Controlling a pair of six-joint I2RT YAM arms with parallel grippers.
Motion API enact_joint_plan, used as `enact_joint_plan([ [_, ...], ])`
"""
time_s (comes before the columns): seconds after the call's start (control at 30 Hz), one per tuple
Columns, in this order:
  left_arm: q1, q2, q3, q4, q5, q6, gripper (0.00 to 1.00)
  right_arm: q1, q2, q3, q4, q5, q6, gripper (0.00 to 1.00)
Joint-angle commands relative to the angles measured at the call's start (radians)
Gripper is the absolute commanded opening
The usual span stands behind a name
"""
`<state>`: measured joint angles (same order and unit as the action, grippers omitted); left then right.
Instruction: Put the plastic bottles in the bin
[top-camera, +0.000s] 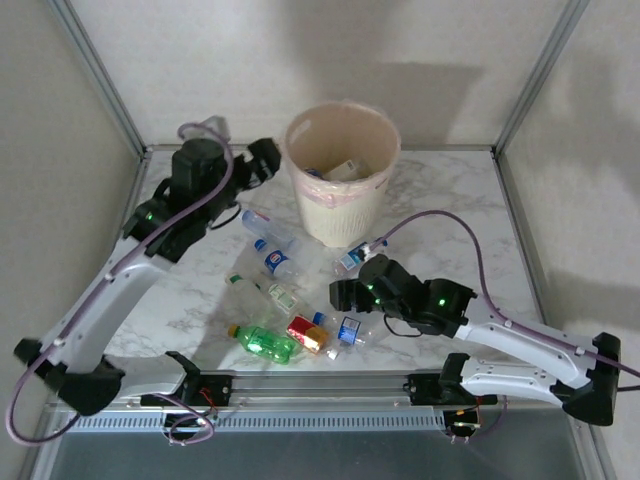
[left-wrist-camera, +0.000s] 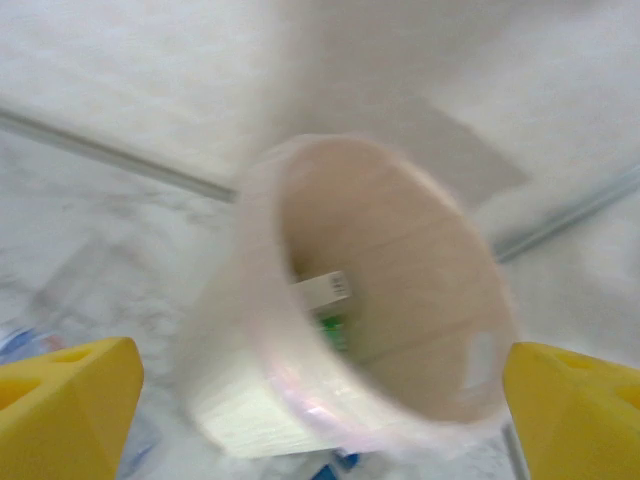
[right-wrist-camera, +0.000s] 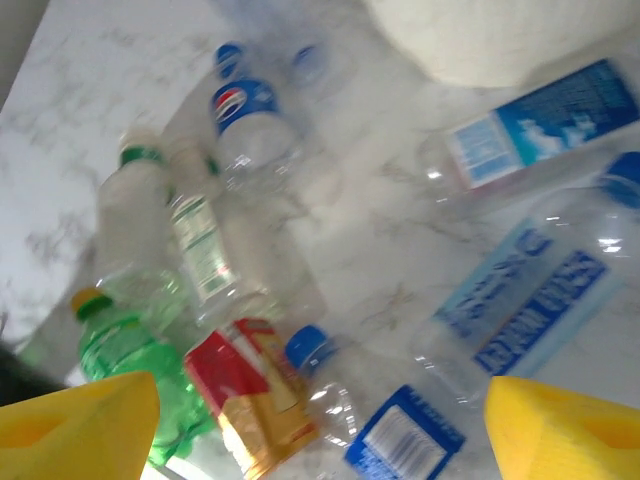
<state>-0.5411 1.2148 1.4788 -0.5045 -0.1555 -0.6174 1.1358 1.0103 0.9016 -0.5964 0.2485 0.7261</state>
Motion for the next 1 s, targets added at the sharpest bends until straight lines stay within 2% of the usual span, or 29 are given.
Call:
enact_joint_plan([
  [0.0,0.085,-0.085,-0.172,-0.001,-0.037,-0.056,0.91,0.090,0.072,0.025,0.078,-0.050,-0.078,0.85],
  [0.1,0.164,-0.161,-0.324,-0.007,-0.001,-0.088,0.90,0.159,0.190,0.064,0.099,-0.060,-0.114,0.85],
  [0.2,0.193,-0.211,-0.441,-0.010,-0.046,-0.091,0.92,0.206,0.307,0.110,0.112,-0.057,-0.151,0.85],
  [0.33,0.234,-0.222,-0.554,0.015,-0.014,-0.095,0.92,0.241,0.428,0.184,0.139,-0.069,-0.211,0.85],
  [0.7,0.337,-0.200,-0.693,0.060,-0.016,-0.143,0.93,0.286,0.727,0.404,0.111,-0.123,-0.375,0.85],
  [0.83,0.400,-0.204,-0.729,0.066,0.023,-0.167,0.91,0.288,0.811,0.458,0.092,-0.130,-0.414,0.84],
  [0.97,0.420,-0.221,-0.763,0.083,0.039,-0.164,0.91,0.288,0.875,0.487,0.079,-0.131,-0.446,0.84],
])
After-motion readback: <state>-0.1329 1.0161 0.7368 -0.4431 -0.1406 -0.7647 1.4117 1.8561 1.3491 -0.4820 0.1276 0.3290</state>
